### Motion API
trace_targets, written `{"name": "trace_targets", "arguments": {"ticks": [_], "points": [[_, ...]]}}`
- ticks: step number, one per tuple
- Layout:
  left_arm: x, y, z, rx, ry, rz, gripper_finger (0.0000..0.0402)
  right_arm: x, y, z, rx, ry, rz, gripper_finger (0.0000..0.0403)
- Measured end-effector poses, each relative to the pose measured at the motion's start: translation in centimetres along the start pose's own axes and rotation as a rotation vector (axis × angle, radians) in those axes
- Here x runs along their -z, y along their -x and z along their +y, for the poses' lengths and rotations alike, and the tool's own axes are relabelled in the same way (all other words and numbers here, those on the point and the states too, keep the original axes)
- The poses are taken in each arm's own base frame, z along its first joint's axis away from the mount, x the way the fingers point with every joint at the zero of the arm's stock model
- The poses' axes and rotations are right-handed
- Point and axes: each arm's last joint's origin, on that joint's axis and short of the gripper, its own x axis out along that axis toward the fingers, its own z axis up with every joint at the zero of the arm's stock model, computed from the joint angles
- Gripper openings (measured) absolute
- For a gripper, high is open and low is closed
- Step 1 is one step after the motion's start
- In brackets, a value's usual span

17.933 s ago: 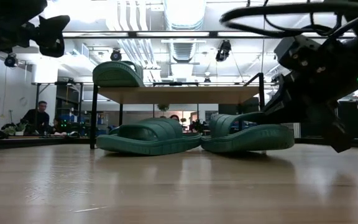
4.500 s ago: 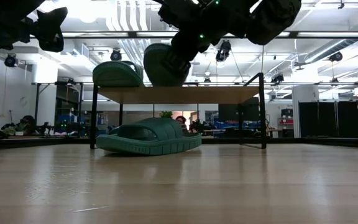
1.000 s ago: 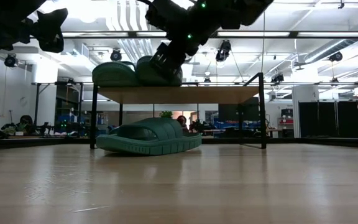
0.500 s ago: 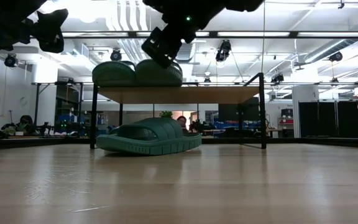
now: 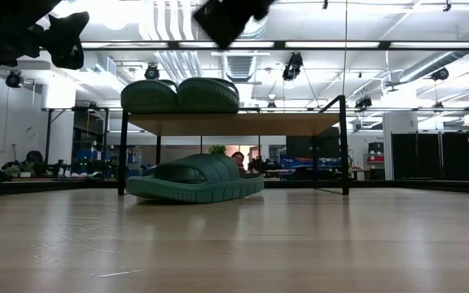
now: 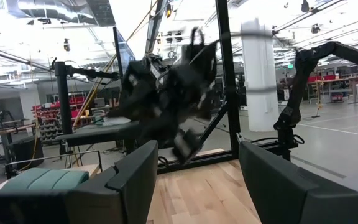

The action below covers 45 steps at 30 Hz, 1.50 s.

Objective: Pick and place slides into the shelf
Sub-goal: Put the blue slipper on the shelf

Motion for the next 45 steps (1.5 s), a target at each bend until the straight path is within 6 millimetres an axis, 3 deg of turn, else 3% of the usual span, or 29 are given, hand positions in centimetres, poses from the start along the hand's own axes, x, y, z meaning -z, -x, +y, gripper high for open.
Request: {"name": "trace_targets", "arguments": {"ticks": [4, 8, 13, 16, 21, 27, 32, 37, 45], "points": [[0.0, 0.0, 0.0, 0.0, 0.0, -0.001, 0.0211, -1.3, 3.1, -1.1, -0.103, -0.071, -0.116, 0.0114], [0.0, 0.0, 0.0, 0.0, -0.001, -0.004, 0.0211, -1.2, 5.5, -2.1, -0.344, -0.15, -0.274, 0.01], [-0.1, 0.0, 0.0, 0.0, -0.001, -0.007, 0.0211, 1.0, 6.7, -4.4, -0.913, -0.297, -0.3, 0.0087], [-0.1, 0.0, 0.0, 0.0, -0.002, -0.008, 0.0211, 3.3, 6.9, -5.2, -1.111, -0.315, -0.291, 0.0079], [-0.1, 0.0, 0.0, -0.003, -0.003, -0.013, 0.0211, 7.8, 8.1, -5.9, -1.07, -0.348, -0.29, 0.0071], [-0.2, 0.0, 0.0, -0.004, -0.005, -0.022, 0.0211, 12.9, 9.7, -7.3, -0.97, -0.515, -0.545, 0.0064], [-0.1, 0.0, 0.0, -0.004, -0.004, -0.019, 0.0211, 16.9, 10.1, -6.8, -0.949, -0.542, -0.568, 0.0065], [-0.1, 0.0, 0.0, -0.004, -0.004, -0.019, 0.0211, 17.8, 10.2, -6.7, -0.937, -0.528, -0.589, 0.0065], [0.0, 0.0, 0.0, -0.004, 0.004, -0.013, 0.0211, 16.8, 10.1, -6.9, -0.931, -0.516, -0.597, 0.0064]]}}
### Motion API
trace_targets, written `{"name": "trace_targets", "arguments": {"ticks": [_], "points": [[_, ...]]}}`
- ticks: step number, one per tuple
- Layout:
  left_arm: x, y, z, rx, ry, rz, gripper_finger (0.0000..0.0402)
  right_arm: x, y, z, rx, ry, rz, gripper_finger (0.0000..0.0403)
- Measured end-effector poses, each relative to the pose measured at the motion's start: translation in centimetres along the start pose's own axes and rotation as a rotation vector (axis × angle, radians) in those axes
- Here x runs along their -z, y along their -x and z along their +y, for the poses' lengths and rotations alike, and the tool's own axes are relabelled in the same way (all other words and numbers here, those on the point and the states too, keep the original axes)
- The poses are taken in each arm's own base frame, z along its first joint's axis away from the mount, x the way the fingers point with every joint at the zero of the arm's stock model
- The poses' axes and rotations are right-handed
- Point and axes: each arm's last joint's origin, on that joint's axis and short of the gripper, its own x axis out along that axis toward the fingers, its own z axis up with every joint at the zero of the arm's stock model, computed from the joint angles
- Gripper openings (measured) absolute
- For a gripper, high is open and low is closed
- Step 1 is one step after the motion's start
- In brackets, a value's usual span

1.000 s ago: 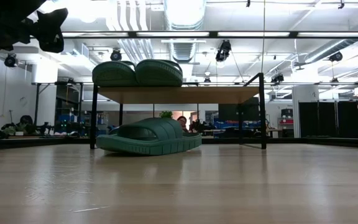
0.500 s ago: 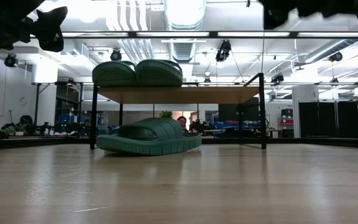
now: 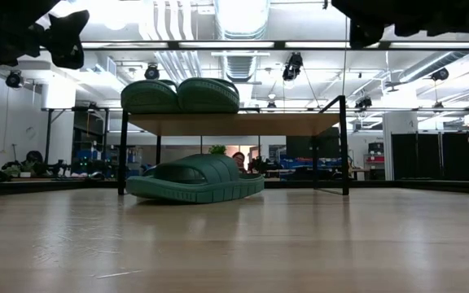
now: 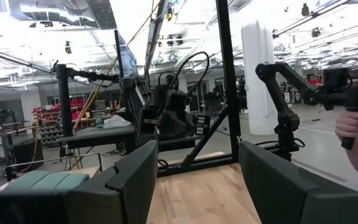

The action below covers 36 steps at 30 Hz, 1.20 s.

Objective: Pick and place slides into the shelf
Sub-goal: Put the blue slipper on the shelf

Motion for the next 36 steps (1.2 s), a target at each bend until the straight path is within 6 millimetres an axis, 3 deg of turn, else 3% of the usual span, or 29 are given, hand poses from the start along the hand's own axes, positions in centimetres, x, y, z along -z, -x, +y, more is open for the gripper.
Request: {"name": "trace_targets", "arguments": {"ticks": [9, 15, 24, 30, 36], "points": [[0.1, 0.0, 0.0, 0.0, 0.001, 0.006, 0.0211, 0.4, -0.2, 0.1, -0.012, -0.049, 0.065, 0.007], [0.1, 0.0, 0.0, 0.0, 0.0, 0.006, 0.0211, 1.9, -1.2, 0.6, -0.025, -0.096, 0.156, 0.0076], [0.1, 0.0, 0.0, 0.0, -0.003, 0.006, 0.0211, 2.9, -6.1, 1.0, -0.009, -0.04, 0.245, 0.0145], [0.1, 0.0, 0.0, 0.0, -0.004, 0.006, 0.0211, 4.7, -10.1, -0.7, 0.067, -0.063, 0.455, 0.0187], [0.1, 0.0, 0.0, 0.0, -0.004, 0.006, 0.0211, 6.0, -11.7, -2.6, 0.121, -0.128, 0.566, 0.0193]]}}
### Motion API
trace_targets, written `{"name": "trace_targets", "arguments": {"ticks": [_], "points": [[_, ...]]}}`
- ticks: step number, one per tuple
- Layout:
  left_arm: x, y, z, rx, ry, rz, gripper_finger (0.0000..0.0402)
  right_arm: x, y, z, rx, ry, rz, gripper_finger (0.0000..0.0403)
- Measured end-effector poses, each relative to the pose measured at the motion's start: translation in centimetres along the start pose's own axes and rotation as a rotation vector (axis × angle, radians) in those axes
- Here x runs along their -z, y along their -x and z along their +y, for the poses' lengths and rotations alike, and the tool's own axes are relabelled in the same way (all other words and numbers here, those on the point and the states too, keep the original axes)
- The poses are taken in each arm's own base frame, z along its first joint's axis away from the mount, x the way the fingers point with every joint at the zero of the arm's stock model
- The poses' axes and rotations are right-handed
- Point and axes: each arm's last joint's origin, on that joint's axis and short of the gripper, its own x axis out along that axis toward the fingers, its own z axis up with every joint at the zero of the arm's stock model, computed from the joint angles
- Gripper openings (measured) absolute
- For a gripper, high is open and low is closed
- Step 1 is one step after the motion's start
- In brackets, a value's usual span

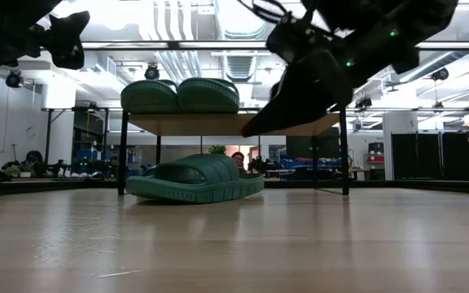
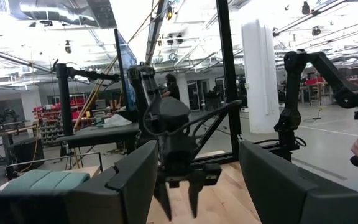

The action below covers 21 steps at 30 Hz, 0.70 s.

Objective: Pick and place slides into the shelf
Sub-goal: Put the blue slipper on the shelf

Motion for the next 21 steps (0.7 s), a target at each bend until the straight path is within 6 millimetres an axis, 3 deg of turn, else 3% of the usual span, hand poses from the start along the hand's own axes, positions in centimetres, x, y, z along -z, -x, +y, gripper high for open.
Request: {"name": "trace_targets", "arguments": {"ticks": [21], "points": [[0.0, 0.0, 0.0, 0.0, -0.001, -0.005, 0.0211, 2.5, -0.9, -1.6, 0.195, -0.055, 0.063, 0.0191]]}}
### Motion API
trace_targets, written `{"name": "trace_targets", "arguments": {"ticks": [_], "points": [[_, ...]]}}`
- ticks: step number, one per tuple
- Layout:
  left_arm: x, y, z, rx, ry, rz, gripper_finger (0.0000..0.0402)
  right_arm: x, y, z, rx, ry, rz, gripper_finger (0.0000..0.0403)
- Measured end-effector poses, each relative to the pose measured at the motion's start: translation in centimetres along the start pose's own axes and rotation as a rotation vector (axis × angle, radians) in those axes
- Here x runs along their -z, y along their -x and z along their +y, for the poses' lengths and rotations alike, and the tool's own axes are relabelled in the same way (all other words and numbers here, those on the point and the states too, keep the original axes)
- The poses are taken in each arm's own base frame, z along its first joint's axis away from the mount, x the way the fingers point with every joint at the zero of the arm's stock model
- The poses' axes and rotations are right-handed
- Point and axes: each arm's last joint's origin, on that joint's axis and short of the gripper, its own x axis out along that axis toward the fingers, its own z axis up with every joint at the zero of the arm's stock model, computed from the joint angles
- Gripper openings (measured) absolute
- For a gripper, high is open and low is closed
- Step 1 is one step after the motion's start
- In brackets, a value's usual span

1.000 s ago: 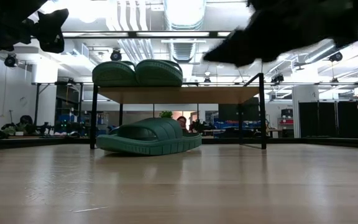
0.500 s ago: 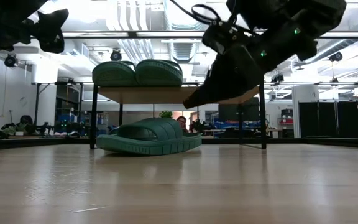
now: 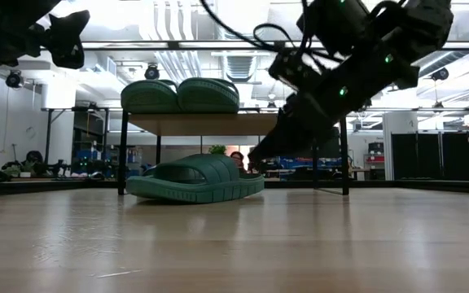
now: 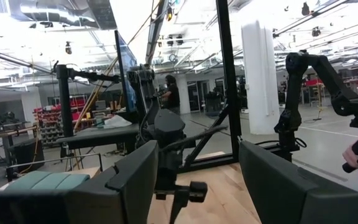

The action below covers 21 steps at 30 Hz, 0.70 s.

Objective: Pick and place slides into the shelf
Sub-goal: Put the blue slipper on the shelf

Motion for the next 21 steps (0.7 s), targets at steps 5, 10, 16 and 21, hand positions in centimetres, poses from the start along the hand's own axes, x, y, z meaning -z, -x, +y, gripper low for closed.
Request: {"name": "trace_targets", "arguments": {"ticks": [5, 10, 16, 21], "points": [[0.0, 0.0, 0.0, 0.0, 0.0, -0.001, 0.0211, 0.5, -1.0, 0.1, 0.049, 0.016, -0.024, 0.0191], [0.0, 0.0, 0.0, 0.0, 0.0, 0.0, 0.0211, 1.1, -2.0, -0.1, 0.063, 0.034, -0.034, 0.0191], [0.0, 0.0, 0.0, -0.001, 0.0, -0.001, 0.0211, 1.3, -2.6, -0.9, 0.085, 0.005, -0.037, 0.0191], [0.0, 0.0, 0.0, -0.001, -0.001, -0.002, 0.0211, 1.1, -2.7, -1.4, 0.089, -0.017, -0.052, 0.0192]]}}
